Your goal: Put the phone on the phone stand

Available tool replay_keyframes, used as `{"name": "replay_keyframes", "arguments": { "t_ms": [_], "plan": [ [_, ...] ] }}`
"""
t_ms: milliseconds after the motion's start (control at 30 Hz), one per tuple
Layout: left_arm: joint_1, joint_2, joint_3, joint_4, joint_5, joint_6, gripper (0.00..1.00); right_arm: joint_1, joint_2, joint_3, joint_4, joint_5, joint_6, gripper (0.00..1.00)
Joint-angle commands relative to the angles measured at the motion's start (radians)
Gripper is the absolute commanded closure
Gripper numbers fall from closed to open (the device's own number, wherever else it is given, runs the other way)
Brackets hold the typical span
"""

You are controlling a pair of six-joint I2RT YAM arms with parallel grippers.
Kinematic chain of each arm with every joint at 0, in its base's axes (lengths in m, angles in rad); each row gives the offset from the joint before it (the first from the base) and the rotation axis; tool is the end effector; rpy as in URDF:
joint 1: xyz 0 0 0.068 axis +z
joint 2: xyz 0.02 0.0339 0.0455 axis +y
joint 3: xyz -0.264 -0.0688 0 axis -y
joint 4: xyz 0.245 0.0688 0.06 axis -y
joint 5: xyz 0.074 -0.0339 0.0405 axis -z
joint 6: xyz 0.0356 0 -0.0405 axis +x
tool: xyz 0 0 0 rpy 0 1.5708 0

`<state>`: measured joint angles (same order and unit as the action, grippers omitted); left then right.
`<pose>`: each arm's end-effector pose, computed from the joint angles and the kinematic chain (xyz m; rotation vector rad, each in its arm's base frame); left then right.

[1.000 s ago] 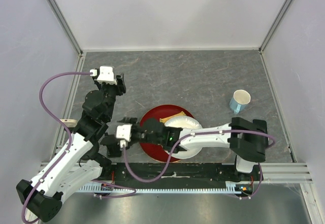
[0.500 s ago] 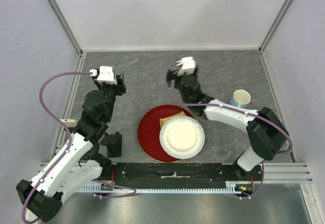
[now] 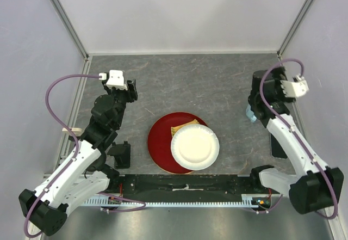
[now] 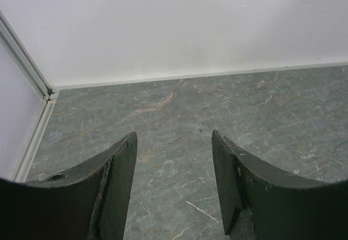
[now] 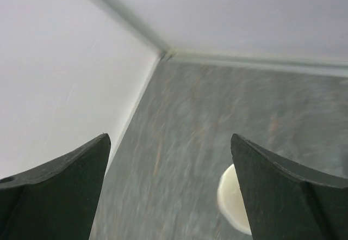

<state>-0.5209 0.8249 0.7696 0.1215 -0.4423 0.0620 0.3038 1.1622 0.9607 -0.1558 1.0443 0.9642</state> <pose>0.1765 -0.0837 0.3608 0.0841 1.5087 -0.0354 0.2509 0.0464 0.3334 1.1398 1.3256 -0.0851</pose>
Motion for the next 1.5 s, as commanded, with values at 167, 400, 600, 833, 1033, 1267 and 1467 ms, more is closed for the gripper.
{"name": "replay_keyframes", "arguments": {
  "t_ms": [167, 400, 600, 833, 1033, 1267, 1467],
  "plan": [
    [0.005, 0.049, 0.037, 0.003, 0.017, -0.09, 0.37, -0.216, -0.067, 0.036, -0.47, -0.035, 0.378, 0.02],
    [0.005, -0.016, 0.046, -0.01, 0.06, -0.129, 0.37, -0.659, -0.133, -0.083, -0.508, -0.519, 0.282, 0.02],
    [0.007, -0.093, 0.054, -0.019, 0.089, -0.139, 0.36, -0.775, 0.011, 0.051, -0.536, -0.711, -0.17, 0.02],
    [0.005, -0.122, 0.051, -0.011, 0.164, -0.151, 0.35, -0.767, 0.051, 0.156, -0.601, -0.71, -0.542, 0.02],
    [-0.03, -0.09, 0.04, 0.003, 0.204, -0.151, 0.33, -0.726, 0.077, 0.171, -0.646, -0.842, -0.922, 0.02],
    [-0.126, -0.118, 0.034, 0.02, 0.228, -0.108, 0.28, -0.701, 0.143, 0.207, -0.824, -0.801, -1.178, 0.02],
    [-0.296, -0.165, -0.019, 0.09, 0.151, 0.062, 0.19, -0.667, 0.151, 0.291, -1.004, -0.797, -1.366, 0.02]
  ]
}}
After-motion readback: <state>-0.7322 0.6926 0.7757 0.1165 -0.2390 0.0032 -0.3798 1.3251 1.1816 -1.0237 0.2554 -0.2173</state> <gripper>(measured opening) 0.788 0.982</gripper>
